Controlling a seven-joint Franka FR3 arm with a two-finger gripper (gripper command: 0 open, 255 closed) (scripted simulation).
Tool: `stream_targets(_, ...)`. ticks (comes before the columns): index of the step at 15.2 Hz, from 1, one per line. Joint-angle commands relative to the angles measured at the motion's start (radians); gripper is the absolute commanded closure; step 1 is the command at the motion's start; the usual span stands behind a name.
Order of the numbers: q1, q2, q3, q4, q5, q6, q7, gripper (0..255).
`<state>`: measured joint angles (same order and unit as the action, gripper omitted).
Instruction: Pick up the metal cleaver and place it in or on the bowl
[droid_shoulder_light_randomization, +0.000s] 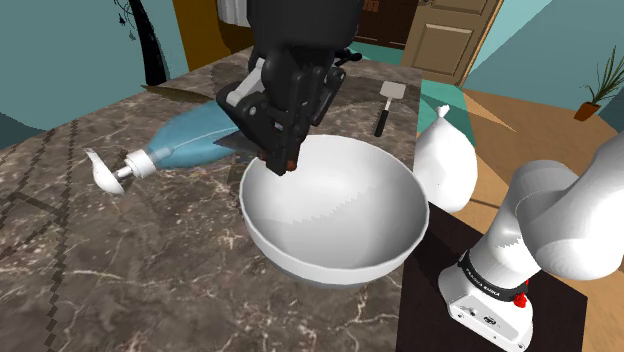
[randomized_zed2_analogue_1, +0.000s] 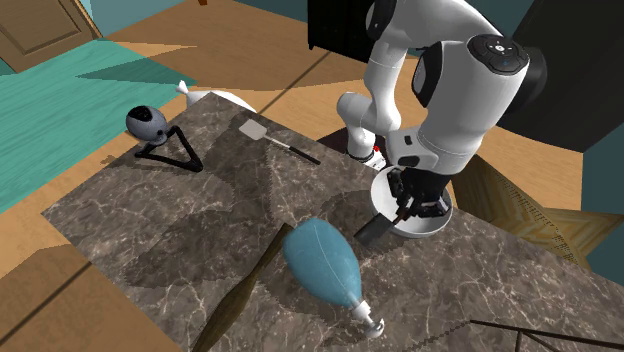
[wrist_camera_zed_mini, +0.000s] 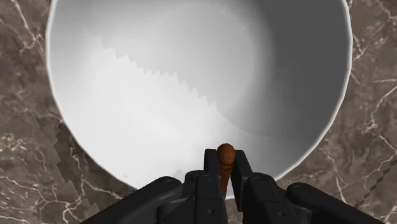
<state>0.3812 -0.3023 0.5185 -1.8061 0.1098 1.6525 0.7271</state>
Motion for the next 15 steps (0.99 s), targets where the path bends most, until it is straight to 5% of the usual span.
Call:
stream_targets(1, 0.000, -0.001, 0.000, -0.005, 0.000, 0.004, 0.001, 255)
stream_targets(6, 0.000, -0.001, 0.000, -0.005, 0.000, 0.004, 0.000, 255)
stream_targets(7, 0.000, -0.001, 0.000, -0.005, 0.000, 0.005, 0.001, 0)
stream_targets(12, 0.000, -0.001, 0.000, -0.005, 0.000, 0.004, 0.001, 0)
stream_targets(15, -0.005, 0.024, 0.002, 0.121, -0.012, -0.099, 0.010, 0)
